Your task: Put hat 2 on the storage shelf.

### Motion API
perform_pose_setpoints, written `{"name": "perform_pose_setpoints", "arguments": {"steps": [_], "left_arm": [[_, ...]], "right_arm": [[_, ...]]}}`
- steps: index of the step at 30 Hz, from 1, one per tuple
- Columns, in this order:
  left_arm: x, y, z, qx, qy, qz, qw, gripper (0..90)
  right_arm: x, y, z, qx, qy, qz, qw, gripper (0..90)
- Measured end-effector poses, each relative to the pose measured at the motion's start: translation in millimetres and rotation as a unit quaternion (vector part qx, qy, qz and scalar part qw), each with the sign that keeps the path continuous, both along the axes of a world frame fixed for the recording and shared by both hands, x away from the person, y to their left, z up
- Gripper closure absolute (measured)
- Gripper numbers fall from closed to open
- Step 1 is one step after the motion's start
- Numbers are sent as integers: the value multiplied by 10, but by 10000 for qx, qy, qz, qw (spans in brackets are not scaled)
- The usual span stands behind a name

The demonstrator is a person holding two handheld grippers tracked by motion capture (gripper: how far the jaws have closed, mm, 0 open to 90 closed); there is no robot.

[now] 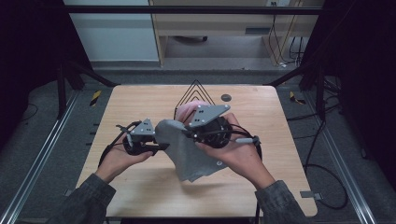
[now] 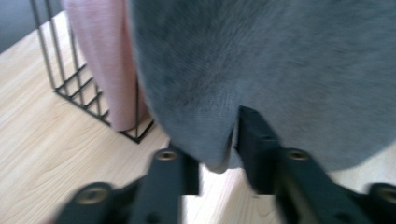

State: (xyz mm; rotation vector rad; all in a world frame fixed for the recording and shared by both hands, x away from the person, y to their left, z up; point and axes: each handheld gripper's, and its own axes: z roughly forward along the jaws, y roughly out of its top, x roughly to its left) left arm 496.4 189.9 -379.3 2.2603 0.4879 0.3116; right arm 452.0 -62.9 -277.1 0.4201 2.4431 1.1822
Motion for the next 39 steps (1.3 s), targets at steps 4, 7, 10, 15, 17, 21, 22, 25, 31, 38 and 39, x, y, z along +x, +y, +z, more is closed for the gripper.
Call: {"name": "perform_pose_setpoints", "arguments": {"steps": [4,7,10,15,17,21,22,25,31,38,39], "left_arm": [[-11,-87,42,143,-12,-114,9998,848],[-17,-139,114,207,-44,-111,9997,857],[-22,-179,208,226,-104,-117,9996,862],[-18,-233,433,319,-216,-74,9992,862],[-12,-246,546,301,-260,-27,9992,863],[-3,-257,696,316,-346,13,9989,864],[-2,-263,744,331,-379,32,9987,864],[15,-276,911,354,-501,85,9981,864],[99,-257,1178,282,-612,162,9976,865],[189,-228,1370,-62,-642,304,9975,865],[194,-227,1383,-94,-648,324,9973,865]], "right_arm": [[73,-165,-85,29,117,-227,9997,853],[137,-301,-140,98,192,-428,9989,854],[183,-413,-164,196,245,-590,9978,854],[235,-561,-133,422,291,-766,9957,854],[258,-615,-96,559,290,-820,9946,854],[292,-670,-19,698,281,-883,9933,854],[299,-677,2,711,279,-889,9931,854],[324,-697,107,795,219,-903,9925,854],[421,-749,314,1034,171,-889,9905,854],[553,-787,431,1283,140,-868,9878,854],[559,-791,448,1315,132,-871,9874,854]]}}
